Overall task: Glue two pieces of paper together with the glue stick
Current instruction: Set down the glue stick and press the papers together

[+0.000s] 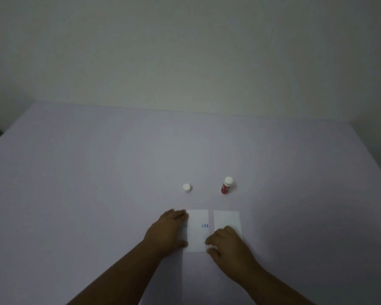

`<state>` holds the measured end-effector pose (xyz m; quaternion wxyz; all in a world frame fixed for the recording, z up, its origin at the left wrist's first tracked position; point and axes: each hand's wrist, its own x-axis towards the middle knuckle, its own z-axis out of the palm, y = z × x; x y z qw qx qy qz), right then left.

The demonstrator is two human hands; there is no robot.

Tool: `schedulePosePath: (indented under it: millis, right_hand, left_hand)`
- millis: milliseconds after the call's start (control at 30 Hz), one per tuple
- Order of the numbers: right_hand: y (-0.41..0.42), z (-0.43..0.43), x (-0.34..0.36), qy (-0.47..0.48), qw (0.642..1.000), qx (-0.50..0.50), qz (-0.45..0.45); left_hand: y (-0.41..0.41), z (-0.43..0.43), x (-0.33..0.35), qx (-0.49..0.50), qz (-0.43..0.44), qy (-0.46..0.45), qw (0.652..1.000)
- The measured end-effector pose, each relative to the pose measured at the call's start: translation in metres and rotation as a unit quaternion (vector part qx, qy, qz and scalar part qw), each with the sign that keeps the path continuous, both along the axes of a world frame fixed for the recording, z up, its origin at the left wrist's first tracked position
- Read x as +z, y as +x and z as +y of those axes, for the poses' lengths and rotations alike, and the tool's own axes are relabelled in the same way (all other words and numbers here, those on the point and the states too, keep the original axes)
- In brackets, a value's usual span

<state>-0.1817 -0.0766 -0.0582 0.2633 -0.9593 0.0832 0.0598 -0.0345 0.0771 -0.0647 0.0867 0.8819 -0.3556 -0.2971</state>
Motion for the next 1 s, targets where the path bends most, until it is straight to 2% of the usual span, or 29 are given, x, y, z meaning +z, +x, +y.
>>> schedulePosePath:
  millis: [167, 300, 800, 900, 1000]
  right_hand:
    - [0.005, 0.001, 0.002, -0.182, 0.971, 0.129, -0.081]
    - [0.007, -0.001, -0.002, -0.244, 0.945, 0.189, -0.108]
    - [0.004, -0.005, -0.007, -0.208, 0.946, 0.198, -0.151]
    - [0.006, -0.005, -0.009, -0.202, 0.947, 0.195, -0.158]
    - [0.006, -0.006, -0.01, -0.2, 0.948, 0.193, -0.158]
  left_hand:
    - [0.0, 0.0, 0.004, -0.006, -0.003, 0.006, 1.0]
    - [-0.001, 0.001, 0.004, -0.004, 0.0, 0.005, 1.0]
    - [0.0, 0.001, -0.002, -0.007, -0.003, -0.011, 1.0]
    - [-0.002, 0.003, 0.003, 0.042, 0.014, -0.066, 0.997]
    - [-0.009, 0.008, 0.011, 0.151, 0.017, -0.147, 0.977]
